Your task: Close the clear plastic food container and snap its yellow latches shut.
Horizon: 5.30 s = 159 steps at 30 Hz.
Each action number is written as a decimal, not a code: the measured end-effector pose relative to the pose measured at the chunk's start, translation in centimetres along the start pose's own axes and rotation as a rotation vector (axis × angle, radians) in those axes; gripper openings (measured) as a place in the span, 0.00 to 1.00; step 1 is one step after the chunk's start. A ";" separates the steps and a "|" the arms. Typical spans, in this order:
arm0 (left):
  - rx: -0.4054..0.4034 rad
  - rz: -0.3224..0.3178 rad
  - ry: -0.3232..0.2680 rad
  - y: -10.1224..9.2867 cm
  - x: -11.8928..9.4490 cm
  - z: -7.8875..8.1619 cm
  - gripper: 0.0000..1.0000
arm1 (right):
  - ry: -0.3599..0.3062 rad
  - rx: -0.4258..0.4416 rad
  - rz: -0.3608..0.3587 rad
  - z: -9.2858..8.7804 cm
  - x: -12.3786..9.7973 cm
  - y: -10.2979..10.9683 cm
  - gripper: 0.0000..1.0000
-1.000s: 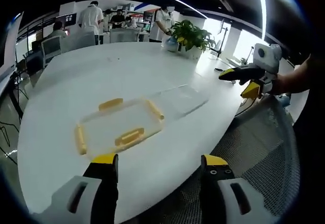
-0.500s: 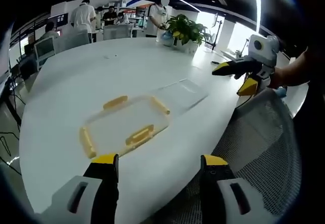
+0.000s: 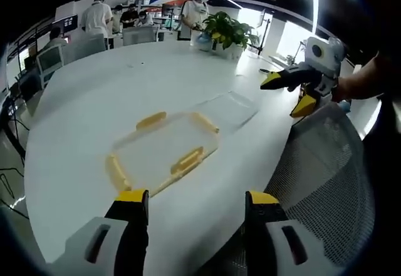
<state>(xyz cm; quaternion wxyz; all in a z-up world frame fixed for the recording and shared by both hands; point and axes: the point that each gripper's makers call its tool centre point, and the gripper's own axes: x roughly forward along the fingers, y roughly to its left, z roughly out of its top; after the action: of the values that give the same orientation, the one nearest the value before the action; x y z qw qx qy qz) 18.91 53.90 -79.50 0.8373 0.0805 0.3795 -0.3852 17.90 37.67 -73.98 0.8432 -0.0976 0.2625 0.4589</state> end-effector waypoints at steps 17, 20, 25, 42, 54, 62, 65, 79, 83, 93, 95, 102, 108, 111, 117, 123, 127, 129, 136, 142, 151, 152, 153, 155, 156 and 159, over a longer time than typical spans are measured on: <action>0.046 -0.036 0.059 2.1 0.5 -0.4 0.61 | 0.064 -0.008 -0.003 -0.1 2.5 -0.7 0.46; 0.052 -0.039 0.065 2.5 0.4 -0.4 0.61 | 0.071 -0.012 0.001 -0.2 3.0 -0.7 0.45; 0.064 -0.041 0.072 3.1 0.5 -0.3 0.60 | 0.084 -0.019 0.007 -0.2 3.7 -0.8 0.46; 0.090 -0.056 0.108 5.3 0.8 -0.5 0.60 | 0.152 -0.069 0.014 -0.4 6.2 -1.7 0.42; 0.138 -0.076 0.163 6.4 1.6 -0.7 0.60 | 0.245 -0.132 0.057 -1.5 7.7 -2.4 0.43; 0.202 -0.090 0.204 6.9 2.2 -0.6 0.60 | 0.299 -0.188 0.083 -2.2 8.1 -2.8 0.43; 0.229 -0.099 0.209 7.2 2.5 -0.4 0.60 | 0.313 -0.204 0.091 -2.4 8.3 -2.9 0.43; 0.325 -0.131 0.277 8.3 3.1 -0.5 0.58 | 0.383 -0.280 0.112 -3.0 9.1 -3.8 0.42; 0.348 -0.135 0.291 8.6 3.3 -0.6 0.57 | 0.406 -0.306 0.121 -3.3 9.4 -4.1 0.42; 0.481 -0.172 0.340 9.2 3.6 -0.5 0.55 | 0.458 -0.340 0.146 -3.7 9.9 -4.7 0.43; 0.531 -0.177 0.363 9.4 3.7 -0.6 0.54 | 0.462 -0.341 0.148 -3.6 10.1 -4.8 0.42; 0.569 -0.194 0.374 9.5 4.1 -0.5 0.53 | 0.496 -0.391 0.165 -3.8 10.6 -4.9 0.41; 0.608 -0.215 0.384 9.1 4.2 -0.5 0.50 | 0.522 -0.415 0.188 -4.0 10.8 -5.1 0.42; 0.637 -0.224 0.387 9.1 4.3 -0.4 0.50 | 0.531 -0.423 0.194 -4.0 11.0 -5.3 0.42; 0.662 -0.239 0.403 9.3 4.4 -0.6 0.50 | 0.553 -0.431 0.214 -4.2 11.4 -5.4 0.42; 0.704 -0.258 0.414 9.4 4.7 -0.5 0.50 | 0.591 -0.472 0.243 -4.8 11.7 -5.2 0.47; 0.731 -0.272 0.428 9.4 5.0 -0.7 0.49 | 0.599 -0.491 0.254 -4.8 11.8 -5.2 0.43; 0.738 -0.277 0.430 9.4 5.1 -0.7 0.46 | 0.609 -0.497 0.257 -4.8 11.9 -5.3 0.41; 0.751 -0.292 0.425 9.4 5.5 -0.3 0.44 | 0.631 -0.511 0.269 -5.0 12.2 -5.6 0.38; 0.763 -0.292 0.438 9.4 5.6 -0.3 0.44 | 0.639 -0.507 0.267 -5.0 12.3 -5.6 0.38; 0.768 -0.305 0.455 9.8 5.6 -0.1 0.34 | 0.659 -0.503 0.272 -5.0 12.5 -5.7 0.37; 0.772 -0.302 0.456 9.7 5.7 -0.1 0.34 | 0.660 -0.498 0.272 -5.0 12.5 -5.7 0.37; 0.772 -0.298 0.459 9.7 5.7 -0.2 0.34 | 0.661 -0.498 0.272 -5.0 12.5 -5.7 0.37; 0.770 -0.297 0.456 9.7 5.7 -0.2 0.34 | 0.663 -0.497 0.271 -5.0 12.5 -5.7 0.37; 0.768 -0.298 0.453 9.7 5.7 -0.2 0.34 | 0.664 -0.496 0.272 -5.0 12.5 -5.7 0.37; 0.778 -0.300 0.448 9.7 5.7 -0.2 0.35 | 0.670 -0.495 0.274 -5.1 12.6 -5.7 0.37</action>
<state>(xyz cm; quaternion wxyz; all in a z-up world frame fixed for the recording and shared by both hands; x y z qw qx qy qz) 27.99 57.38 -85.12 0.5775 0.4136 0.3856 -0.5888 26.37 41.48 -85.41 0.5939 -0.4044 0.4143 0.5587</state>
